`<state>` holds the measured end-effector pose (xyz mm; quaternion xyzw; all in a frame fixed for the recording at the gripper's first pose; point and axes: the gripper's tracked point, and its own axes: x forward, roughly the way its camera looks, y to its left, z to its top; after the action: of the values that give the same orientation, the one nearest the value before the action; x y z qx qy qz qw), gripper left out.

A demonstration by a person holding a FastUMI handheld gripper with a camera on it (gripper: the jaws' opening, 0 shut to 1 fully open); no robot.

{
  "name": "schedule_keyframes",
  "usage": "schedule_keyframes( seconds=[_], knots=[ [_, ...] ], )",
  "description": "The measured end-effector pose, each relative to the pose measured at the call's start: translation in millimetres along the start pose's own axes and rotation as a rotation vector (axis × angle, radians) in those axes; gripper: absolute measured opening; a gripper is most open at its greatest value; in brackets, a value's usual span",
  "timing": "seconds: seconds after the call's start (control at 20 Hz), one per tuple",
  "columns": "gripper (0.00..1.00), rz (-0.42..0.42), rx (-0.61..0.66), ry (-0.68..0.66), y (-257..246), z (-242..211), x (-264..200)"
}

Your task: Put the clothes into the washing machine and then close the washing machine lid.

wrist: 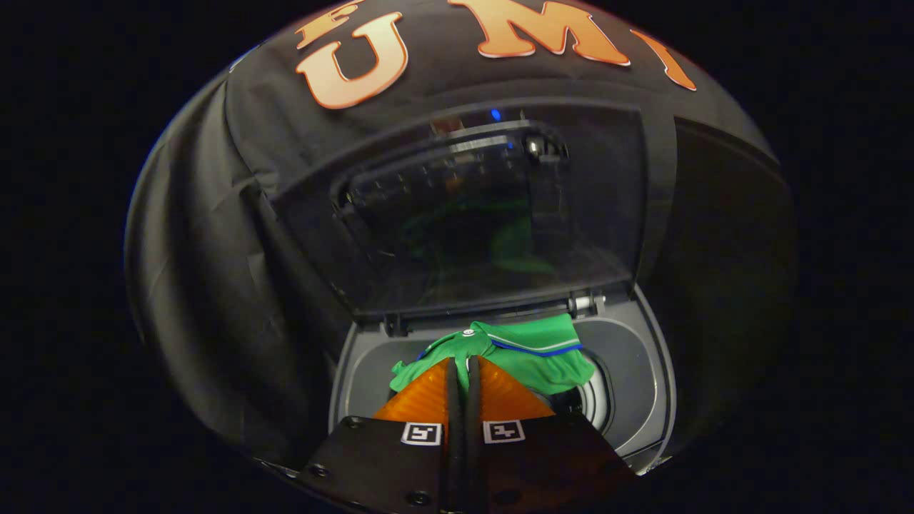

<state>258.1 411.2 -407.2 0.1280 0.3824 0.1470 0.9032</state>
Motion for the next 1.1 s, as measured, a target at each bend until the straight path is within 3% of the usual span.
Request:
schedule_keyframes(
  seconds=[0.4,1.0,1.05,1.1],
  knots=[
    [0.08,-0.073,-0.018,0.157,-18.7,-49.3,61.4],
    [0.08,-0.114,-0.023,0.232,-33.6,-76.5,76.8],
    [0.11,-0.092,-0.017,0.245,-29.1,-79.5,76.0],
    [0.33,-0.095,-0.016,0.246,-29.4,-78.5,74.4]
  ],
)
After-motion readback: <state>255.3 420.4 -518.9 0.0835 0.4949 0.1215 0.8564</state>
